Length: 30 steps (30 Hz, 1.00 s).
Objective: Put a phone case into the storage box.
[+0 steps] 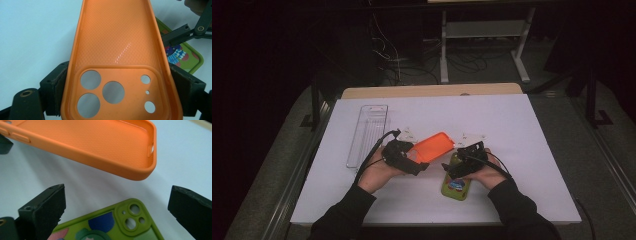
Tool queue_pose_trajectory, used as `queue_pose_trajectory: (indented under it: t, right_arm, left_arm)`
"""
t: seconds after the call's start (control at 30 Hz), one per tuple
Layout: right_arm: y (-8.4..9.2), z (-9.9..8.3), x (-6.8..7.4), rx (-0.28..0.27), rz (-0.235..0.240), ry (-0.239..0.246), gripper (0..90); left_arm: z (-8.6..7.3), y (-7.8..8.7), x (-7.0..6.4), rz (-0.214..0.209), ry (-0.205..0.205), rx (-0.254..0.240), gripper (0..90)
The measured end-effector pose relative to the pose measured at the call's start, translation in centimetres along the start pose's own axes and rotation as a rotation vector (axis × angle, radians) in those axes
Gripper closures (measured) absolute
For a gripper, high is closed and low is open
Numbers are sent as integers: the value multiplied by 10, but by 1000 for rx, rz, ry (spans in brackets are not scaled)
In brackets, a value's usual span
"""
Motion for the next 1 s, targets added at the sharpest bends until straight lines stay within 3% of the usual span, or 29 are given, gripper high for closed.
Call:
queue_pose_trajectory:
  t: [0.33,1.0]
  right_arm:
    - [3,1,2,-25,-45,66,7]
    - [6,3,6,-62,-156,279,7]
  left_arm:
    - [-1,1,1,3,5,2,160]
    - [-1,0,-1,-5,-2,10,160]
Point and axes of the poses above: each handheld gripper's, and its own axes: y roughly backward along the jaws, z roughly out of its top, x roughly to its left, the point moved 4 cm from there along -y, roughly forward along the jaws, and after that the axes turned 7 degrees about -y, right-handed, at the moved point
